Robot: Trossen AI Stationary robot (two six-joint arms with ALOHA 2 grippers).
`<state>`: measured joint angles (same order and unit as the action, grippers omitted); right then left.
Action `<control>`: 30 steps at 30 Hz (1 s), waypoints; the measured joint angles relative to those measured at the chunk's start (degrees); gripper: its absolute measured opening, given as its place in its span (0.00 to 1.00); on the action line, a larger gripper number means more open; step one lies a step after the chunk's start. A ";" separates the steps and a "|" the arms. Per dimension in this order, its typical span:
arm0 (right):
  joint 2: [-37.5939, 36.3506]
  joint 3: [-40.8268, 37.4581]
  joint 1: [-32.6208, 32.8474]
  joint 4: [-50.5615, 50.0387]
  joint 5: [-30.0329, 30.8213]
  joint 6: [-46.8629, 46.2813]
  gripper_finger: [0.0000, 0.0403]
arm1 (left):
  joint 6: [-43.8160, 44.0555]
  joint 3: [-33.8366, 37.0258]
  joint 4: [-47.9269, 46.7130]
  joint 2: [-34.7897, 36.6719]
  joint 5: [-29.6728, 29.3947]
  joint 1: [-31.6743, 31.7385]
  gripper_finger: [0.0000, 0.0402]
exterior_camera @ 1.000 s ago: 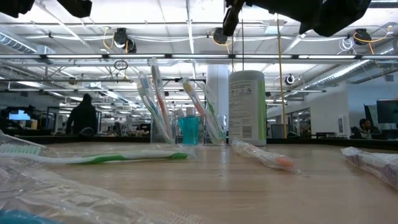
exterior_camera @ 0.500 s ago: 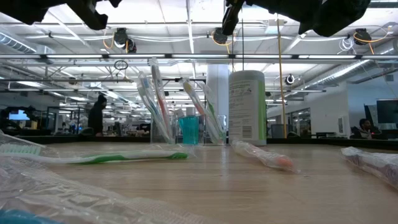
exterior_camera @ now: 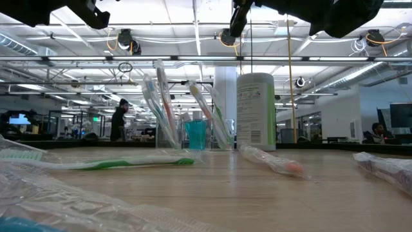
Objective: Pick & Place toothbrushing station
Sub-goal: Put the orange toothbrush into the transparent organizer
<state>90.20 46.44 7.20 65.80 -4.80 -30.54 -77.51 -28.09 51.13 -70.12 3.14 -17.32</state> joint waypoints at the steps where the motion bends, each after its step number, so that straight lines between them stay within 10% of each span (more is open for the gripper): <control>1: -0.01 0.01 0.00 -0.38 -0.01 0.26 0.09 | 0.41 -0.12 -0.02 0.01 0.00 0.00 0.23; 30: -0.01 0.02 -0.07 -1.47 0.00 4.00 0.17 | 5.80 -0.40 -0.04 0.01 -0.58 -0.01 0.23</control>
<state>90.19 46.46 7.14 64.33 -4.80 -26.54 -71.71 -28.49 51.09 -70.11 2.56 -17.34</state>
